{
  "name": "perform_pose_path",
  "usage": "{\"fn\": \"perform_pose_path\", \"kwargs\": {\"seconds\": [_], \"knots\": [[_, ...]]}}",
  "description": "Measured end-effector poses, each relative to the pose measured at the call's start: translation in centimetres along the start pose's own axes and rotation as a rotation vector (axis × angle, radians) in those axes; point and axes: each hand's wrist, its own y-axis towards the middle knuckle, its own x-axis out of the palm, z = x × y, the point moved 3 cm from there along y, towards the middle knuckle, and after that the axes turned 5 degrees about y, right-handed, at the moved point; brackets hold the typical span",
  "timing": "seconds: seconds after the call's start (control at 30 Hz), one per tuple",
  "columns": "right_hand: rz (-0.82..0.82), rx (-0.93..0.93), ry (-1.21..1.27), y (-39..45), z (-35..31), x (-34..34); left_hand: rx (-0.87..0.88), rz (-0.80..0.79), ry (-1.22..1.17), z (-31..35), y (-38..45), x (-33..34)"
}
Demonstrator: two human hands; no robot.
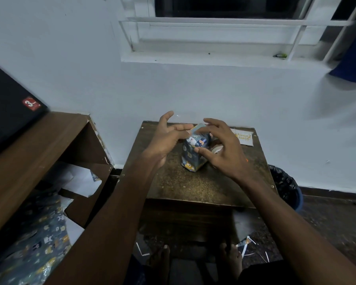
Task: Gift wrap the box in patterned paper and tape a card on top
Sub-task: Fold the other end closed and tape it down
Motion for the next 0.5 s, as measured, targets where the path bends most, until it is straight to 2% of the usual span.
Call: {"fn": "perform_pose_path", "kwargs": {"seconds": [0.33,0.5], "knots": [[-0.001,0.011,0.079,-0.4,0.0,0.7,0.101,-0.167,0.161,1.1,-0.9,-1.8],[-0.003,0.005,0.073,-0.3,0.3,0.5,0.196,-0.161,0.251,1.0,-0.8,-2.0]]}}
